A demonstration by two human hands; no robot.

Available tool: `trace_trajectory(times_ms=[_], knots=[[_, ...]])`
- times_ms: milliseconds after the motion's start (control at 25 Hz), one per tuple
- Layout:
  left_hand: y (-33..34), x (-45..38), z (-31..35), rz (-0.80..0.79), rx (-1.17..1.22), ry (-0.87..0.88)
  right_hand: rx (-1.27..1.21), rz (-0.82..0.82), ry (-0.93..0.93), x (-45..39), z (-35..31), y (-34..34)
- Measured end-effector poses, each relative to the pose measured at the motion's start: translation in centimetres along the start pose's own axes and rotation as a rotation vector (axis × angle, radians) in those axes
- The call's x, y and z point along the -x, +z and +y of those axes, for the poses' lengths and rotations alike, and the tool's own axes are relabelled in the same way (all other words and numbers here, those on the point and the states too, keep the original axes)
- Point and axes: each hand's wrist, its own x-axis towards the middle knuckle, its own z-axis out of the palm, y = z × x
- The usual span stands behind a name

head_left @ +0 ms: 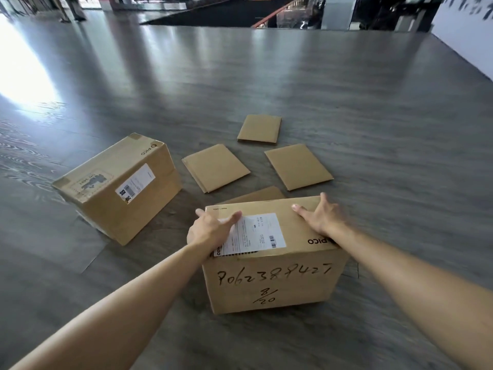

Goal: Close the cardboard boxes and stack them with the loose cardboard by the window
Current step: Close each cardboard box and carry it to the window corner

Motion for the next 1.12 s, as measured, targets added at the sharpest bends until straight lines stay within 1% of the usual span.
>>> trace_trajectory(times_ms=[80,160,360,440,520,600,680,800,880,1000,1120], knots=[[-0.3,1.0,0.4,0.045,0.011,-0.001,-0.029,0.032,0.002,1.2,0.6,-0.3],[-1.1,1.6,1.2,0.102,0.044,0.038,-0.108,0.079,-0.006,2.0,0.9,-1.3],[-4.0,2.2,3.8,0.304,0.185,0.205,-0.382,0.314,-0.094,2.3,0.7,-4.4],[-4.6,2.2,4.5,0.333,0.285,0.249,-0.467,0.389,-0.154,2.1,0.6,-5.1],[-4.7,2.1,4.6,0.316,0.386,0.273,-0.559,0.443,-0.216,2.1,0.6,-5.0],[-4.4,1.5,4.0,0.293,0.428,0.284,-0.616,0.422,-0.249,2.0,0.9,-4.5],[-3.6,0.8,2.9,0.283,0.407,0.275,-0.612,0.339,-0.251,1.7,1.2,-3.4],[-1.7,0.1,0.8,0.270,0.356,0.219,-0.566,0.267,-0.248,1.4,1.6,-1.5],[0.0,-0.1,-0.6,0.240,0.344,0.164,-0.567,0.254,-0.247,1.5,1.9,0.3],[2.0,-0.5,-2.0,0.225,0.320,0.116,-0.558,0.222,-0.172,1.8,2.5,3.0],[3.4,-1.1,-3.3,0.193,0.289,0.054,-0.471,0.184,-0.132,1.8,3.3,5.3]])
